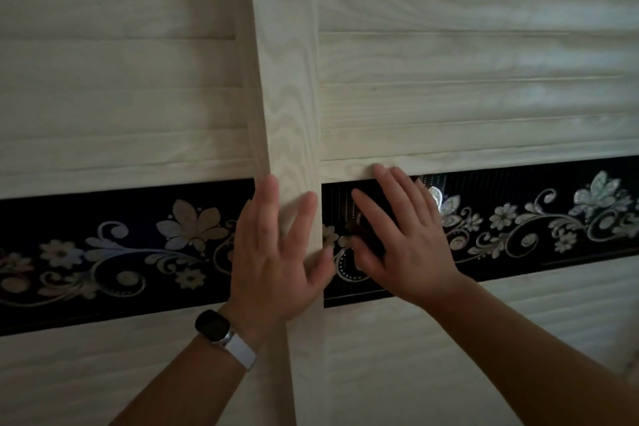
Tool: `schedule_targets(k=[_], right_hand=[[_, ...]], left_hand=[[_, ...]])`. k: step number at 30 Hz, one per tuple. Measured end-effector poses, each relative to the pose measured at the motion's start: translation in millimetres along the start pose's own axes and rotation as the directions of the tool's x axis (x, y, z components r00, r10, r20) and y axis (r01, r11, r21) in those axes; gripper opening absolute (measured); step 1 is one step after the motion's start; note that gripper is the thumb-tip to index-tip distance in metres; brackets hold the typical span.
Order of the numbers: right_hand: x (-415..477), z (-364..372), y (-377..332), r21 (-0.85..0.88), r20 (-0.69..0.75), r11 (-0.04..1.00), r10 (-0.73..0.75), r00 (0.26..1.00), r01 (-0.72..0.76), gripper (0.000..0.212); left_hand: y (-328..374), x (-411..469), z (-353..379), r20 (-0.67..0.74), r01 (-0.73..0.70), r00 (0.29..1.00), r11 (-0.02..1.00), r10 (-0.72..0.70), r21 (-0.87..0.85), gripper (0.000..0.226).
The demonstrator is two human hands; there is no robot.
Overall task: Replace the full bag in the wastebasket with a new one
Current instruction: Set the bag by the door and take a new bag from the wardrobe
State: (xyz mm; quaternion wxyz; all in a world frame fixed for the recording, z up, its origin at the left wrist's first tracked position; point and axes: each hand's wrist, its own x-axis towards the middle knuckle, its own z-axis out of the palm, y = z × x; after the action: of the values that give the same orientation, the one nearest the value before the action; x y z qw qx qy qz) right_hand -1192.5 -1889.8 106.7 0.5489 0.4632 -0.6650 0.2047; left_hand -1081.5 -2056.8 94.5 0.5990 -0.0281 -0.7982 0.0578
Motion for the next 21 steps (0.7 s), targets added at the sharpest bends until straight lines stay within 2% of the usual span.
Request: schedule_targets(k=[6, 11, 21], right_hand=[[-5.8, 25.9, 10.4, -0.147, -0.135, 0.989, -0.053, 0.989, 0.033, 0.07], [-10.5, 27.2, 19.3, -0.183, -0.142, 0.983, -0.06, 0.988, 0.034, 0.064], [-21.3, 18.4, 47.6, -0.223, -0.129, 0.975, -0.055, 0.99, 0.025, 0.061]], left_hand=[[-1.4, -1.9, 16.7, -0.029, -0.012, 1.0, 0.992, 0.008, -0.128, 0.07], [5.5, -0.5, 24.9, -0.049, -0.035, 0.998, 0.981, 0.026, -0.193, 0.072], [28.2, 10.5, 40.1, -0.057, -0.07, 0.997, 0.975, 0.06, -0.213, 0.068]])
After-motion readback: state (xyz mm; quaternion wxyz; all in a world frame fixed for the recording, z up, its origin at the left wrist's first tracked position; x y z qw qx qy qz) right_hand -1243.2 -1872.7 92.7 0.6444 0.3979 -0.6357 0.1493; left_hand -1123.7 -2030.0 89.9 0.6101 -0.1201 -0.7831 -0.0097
